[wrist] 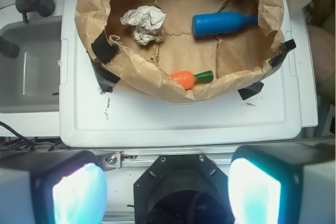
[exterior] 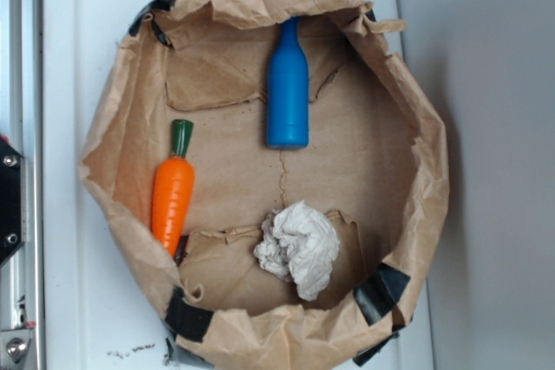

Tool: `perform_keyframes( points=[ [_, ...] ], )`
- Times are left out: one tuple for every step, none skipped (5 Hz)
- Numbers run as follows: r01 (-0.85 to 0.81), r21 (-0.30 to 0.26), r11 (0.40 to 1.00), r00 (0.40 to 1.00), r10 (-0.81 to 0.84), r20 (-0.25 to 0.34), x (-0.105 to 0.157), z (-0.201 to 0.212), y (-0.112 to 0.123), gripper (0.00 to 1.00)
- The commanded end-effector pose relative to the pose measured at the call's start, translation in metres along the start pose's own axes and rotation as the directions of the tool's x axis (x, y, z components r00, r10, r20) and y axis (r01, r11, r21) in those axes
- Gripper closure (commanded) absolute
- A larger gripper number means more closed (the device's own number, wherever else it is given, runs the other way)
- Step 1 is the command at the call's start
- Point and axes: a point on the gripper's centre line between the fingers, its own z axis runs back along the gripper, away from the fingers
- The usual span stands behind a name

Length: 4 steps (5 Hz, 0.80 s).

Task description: Grab the blue bottle.

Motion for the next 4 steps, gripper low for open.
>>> perform_keyframes(
  points=[
    [0.000, 0.000, 1.000, 1.000, 0.000, 0.000, 0.000, 0.000, 0.000, 0.00],
    [-0.061, 0.031, 0.998, 0.997, 0.060, 0.045, 0.013, -0.003, -0.002, 0.00],
    [-0.049, 0.044, 0.998, 0.997, 0.046, 0.067, 0.018, -0.003, 0.004, 0.00],
    [-0.049, 0.044, 0.998, 0.997, 0.046, 0.067, 0.018, -0.003, 0.004, 0.00]
  ],
)
